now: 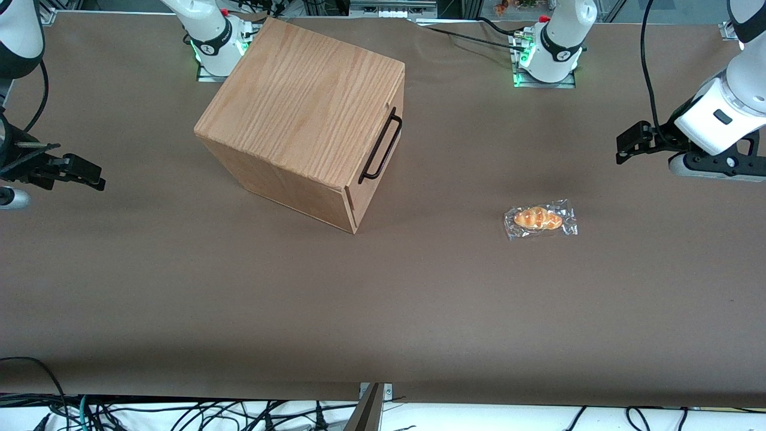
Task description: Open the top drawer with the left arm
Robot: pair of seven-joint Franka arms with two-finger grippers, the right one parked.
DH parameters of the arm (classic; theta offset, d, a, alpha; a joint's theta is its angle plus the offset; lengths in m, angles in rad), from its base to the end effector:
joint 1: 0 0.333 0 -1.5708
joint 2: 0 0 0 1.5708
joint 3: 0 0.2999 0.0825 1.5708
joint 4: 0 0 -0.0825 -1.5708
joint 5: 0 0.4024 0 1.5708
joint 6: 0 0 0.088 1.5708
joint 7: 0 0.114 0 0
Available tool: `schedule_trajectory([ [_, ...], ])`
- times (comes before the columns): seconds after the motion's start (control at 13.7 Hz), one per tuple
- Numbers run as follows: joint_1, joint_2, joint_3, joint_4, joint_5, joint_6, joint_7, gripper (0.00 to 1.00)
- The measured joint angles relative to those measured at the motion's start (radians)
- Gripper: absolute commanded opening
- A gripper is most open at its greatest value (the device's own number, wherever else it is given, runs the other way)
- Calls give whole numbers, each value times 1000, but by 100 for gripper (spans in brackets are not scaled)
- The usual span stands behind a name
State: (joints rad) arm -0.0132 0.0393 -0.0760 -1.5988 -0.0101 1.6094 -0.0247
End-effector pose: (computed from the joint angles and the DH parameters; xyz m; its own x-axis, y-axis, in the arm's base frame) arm 0.5836 -0.0526 0.5683 0.9975 -0.0641 -0.0289 -0.0637 -0.9979 0.0123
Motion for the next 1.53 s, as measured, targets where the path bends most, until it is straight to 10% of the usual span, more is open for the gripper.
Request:
schedule_trajectory([
  [1.53, 0, -2, 1, 0, 0, -39, -2, 100],
])
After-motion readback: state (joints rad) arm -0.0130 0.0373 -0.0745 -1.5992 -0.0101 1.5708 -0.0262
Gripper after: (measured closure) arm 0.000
